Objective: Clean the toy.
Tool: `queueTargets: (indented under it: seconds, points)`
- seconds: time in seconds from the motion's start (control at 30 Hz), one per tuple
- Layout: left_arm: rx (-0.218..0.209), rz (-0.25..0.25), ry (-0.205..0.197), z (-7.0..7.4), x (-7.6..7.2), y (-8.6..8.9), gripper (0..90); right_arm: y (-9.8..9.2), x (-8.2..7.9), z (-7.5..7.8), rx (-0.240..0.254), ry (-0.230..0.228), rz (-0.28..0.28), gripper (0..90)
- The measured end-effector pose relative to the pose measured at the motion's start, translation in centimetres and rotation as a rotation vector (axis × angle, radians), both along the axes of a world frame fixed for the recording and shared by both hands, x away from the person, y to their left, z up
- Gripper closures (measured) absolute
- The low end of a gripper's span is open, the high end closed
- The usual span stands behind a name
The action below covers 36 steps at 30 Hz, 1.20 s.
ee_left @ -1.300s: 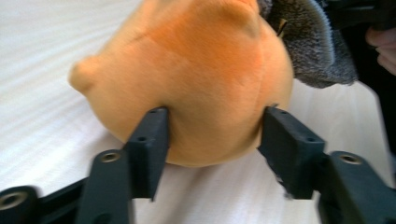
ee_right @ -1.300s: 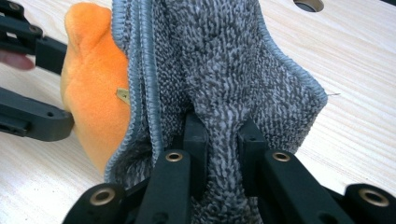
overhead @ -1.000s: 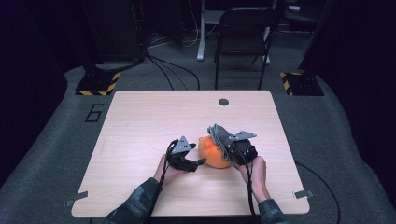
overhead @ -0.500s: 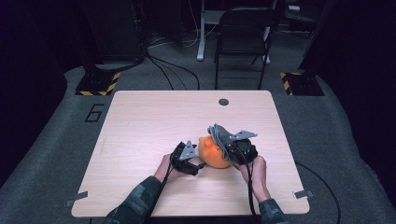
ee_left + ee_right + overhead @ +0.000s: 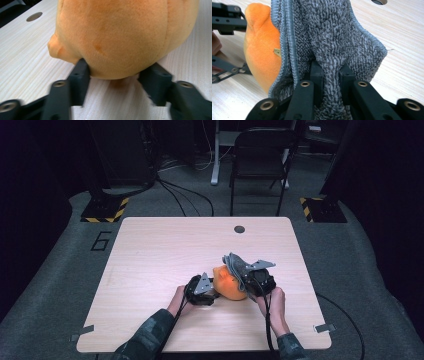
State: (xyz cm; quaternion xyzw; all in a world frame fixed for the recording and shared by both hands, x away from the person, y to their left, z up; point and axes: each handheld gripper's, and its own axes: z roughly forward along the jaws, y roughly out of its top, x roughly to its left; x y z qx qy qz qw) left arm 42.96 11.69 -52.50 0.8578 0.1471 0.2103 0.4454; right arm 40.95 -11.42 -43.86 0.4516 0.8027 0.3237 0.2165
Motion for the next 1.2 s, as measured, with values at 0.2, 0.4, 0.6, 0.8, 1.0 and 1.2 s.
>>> queueTargets:
  seconds: [0.2, 0.4, 0.6, 0.8, 1.0, 1.2]
  points:
    - [0.014, 0.018, -0.023, 0.0, -0.3, -0.2, 66.9, 0.1, -0.1, 0.0, 0.01, -0.011, 0.013, 78.3]
    - [0.009, 0.025, -0.026, -0.1, -0.4, -0.3, 74.4, -2.3, -0.3, 1.4, 0.062, -0.058, -0.009, 77.9]
    - [0.019, 0.024, -0.031, -0.1, -0.5, -0.3, 75.5, -7.9, -0.4, 0.3, 0.024, -0.005, -0.192, 77.6]
    - [0.013, 0.024, -0.036, -0.1, -0.5, -0.4, 77.1, -9.9, 0.9, -2.6, 0.048, 0.096, -0.253, 77.0]
    - [-0.093, 0.033, -0.017, 0.2, -0.5, 0.0, 78.5, -10.4, 1.1, -2.8, 0.05, 0.101, -0.26, 76.8]
    - [-0.195, 0.033, 0.028, 1.8, -0.9, 0.3, 79.0, -11.1, 1.2, -2.8, 0.065, 0.105, -0.284, 76.8]
